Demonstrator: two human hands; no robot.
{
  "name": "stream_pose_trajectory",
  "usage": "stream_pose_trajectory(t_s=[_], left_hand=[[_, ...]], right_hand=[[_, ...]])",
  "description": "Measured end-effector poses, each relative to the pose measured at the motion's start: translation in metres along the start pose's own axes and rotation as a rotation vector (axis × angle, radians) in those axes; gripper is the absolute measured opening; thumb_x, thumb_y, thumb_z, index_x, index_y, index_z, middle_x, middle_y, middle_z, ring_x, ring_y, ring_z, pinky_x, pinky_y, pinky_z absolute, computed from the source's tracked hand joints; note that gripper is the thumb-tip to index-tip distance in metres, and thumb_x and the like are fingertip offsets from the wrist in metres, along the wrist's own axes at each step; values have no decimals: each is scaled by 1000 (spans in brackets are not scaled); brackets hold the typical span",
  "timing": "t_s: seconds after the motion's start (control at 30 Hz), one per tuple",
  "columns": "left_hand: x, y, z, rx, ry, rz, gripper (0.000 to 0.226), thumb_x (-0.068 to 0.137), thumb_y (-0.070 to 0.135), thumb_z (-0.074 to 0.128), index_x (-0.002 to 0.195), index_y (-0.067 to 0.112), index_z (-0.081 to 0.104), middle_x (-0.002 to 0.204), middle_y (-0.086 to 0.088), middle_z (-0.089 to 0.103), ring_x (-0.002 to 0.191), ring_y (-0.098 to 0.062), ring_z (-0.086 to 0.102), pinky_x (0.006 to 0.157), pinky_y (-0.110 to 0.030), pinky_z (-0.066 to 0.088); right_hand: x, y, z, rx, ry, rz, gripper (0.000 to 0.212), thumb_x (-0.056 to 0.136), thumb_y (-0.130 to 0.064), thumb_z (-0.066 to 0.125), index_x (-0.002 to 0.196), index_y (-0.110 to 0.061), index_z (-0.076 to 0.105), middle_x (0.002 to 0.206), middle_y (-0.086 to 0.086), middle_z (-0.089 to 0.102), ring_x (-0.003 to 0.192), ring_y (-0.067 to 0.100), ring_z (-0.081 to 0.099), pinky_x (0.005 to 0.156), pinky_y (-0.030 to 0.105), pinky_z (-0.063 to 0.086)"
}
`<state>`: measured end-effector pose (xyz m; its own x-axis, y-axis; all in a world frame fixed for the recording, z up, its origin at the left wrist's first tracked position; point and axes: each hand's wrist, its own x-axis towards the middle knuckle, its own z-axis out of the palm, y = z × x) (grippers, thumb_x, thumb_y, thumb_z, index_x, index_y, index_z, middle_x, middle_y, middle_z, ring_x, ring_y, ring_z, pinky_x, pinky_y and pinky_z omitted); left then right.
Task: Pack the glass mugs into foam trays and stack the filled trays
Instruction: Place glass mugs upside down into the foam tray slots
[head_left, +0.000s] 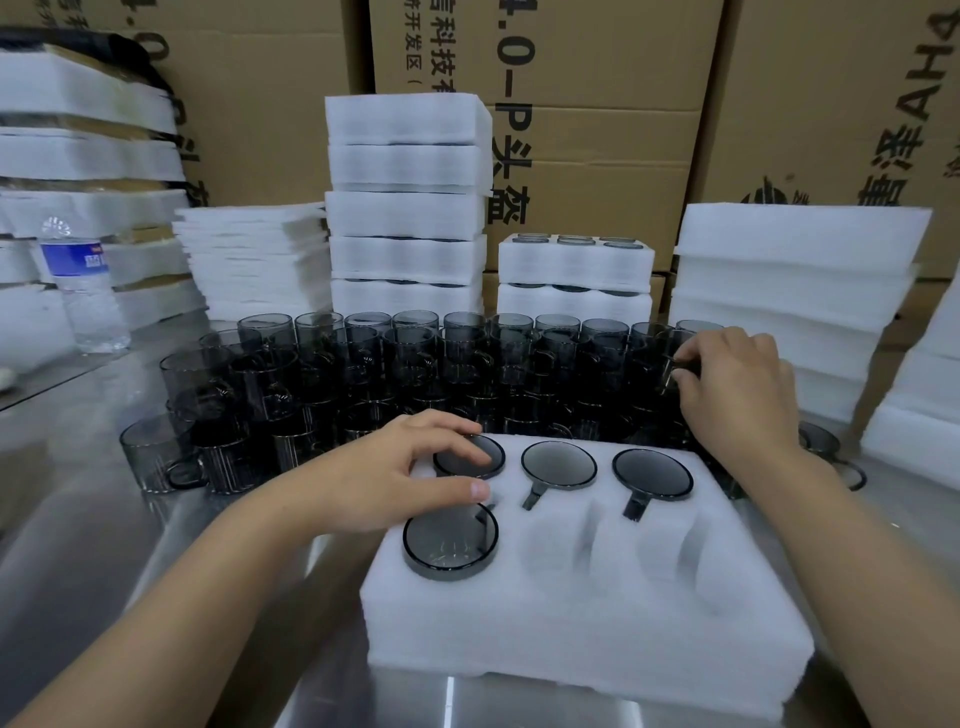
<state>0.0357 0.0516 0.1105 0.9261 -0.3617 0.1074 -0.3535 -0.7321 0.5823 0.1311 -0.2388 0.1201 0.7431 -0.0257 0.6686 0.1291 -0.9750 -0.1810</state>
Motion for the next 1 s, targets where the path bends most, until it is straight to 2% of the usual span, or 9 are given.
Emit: stream_pose_trajectory(t_s=[0.2, 0.4, 0.53, 0.6, 0.67, 0.73, 0.8, 0.9, 1.0], left_hand=[[0, 0, -1, -10, -5, -10, 49, 56, 83, 53, 99, 62, 58, 122, 51, 36, 125, 16, 29, 108, -25, 26], [-1, 2, -2, -35, -1, -2, 47, 54, 82, 52, 96, 61, 61, 123, 48, 38, 121, 20, 31, 103, -20, 26], [-1, 3, -2, -32, 14, 0, 51, 57, 78, 53, 102, 57, 60, 127, 43, 40, 122, 19, 32, 102, -19, 26], [-1, 2, -3, -18, 16, -1, 52, 58, 79, 52, 104, 56, 59, 128, 42, 40, 124, 17, 32, 104, -20, 25], [-1, 3, -2, -13, 35, 6, 54, 59, 77, 52, 106, 53, 59, 128, 39, 43, 122, 17, 33, 102, -16, 25], [0, 4, 1, -33, 120, 16, 51, 61, 75, 54, 106, 51, 60, 122, 33, 50, 115, 18, 40, 97, -12, 31], [2, 6, 5, -103, 288, 9, 45, 67, 73, 57, 105, 49, 60, 111, 28, 60, 106, 15, 50, 91, -15, 39], [5, 10, 10, -297, 507, 18, 37, 71, 66, 62, 103, 48, 62, 101, 28, 68, 98, 10, 60, 83, -18, 45], [8, 14, 14, -483, 623, 36, 28, 71, 56, 69, 97, 45, 70, 98, 24, 70, 95, 7, 63, 81, -18, 45]], right_hand=[[4, -9, -15, 14, 51, -19, 15, 91, -15, 56, 104, -10, 60, 108, 14, 59, 104, 35, 44, 83, 42, 32], [-3, -44, -45, 330, 142, -179, 9, 90, -18, 58, 99, -16, 58, 99, -1, 55, 101, 25, 41, 84, 36, 30], [-19, -69, -55, 552, 82, -339, 14, 89, -16, 61, 91, -25, 50, 86, -14, 46, 90, 9, 34, 80, 27, 30], [-27, -78, -54, 666, 4, -368, 13, 89, -15, 61, 90, -24, 51, 84, -20, 46, 86, 6, 36, 77, 17, 31], [-34, -83, -50, 750, -76, -384, 11, 89, -14, 61, 90, -22, 54, 85, -21, 48, 85, 0, 38, 77, 9, 31], [-38, -85, -45, 794, -151, -412, 11, 89, -12, 62, 90, -20, 55, 85, -19, 49, 89, -3, 40, 78, 7, 30], [-40, -85, -42, 774, -184, -471, 9, 88, -10, 62, 91, -17, 57, 86, -17, 49, 89, 1, 40, 79, 8, 30], [-40, -84, -40, 675, -138, -599, 8, 87, -8, 64, 92, -12, 60, 89, -11, 51, 88, 10, 39, 81, 13, 31], [-42, -85, -41, 583, -56, -719, 8, 84, -8, 66, 92, -9, 63, 91, -2, 57, 86, 17, 44, 79, 24, 37]])
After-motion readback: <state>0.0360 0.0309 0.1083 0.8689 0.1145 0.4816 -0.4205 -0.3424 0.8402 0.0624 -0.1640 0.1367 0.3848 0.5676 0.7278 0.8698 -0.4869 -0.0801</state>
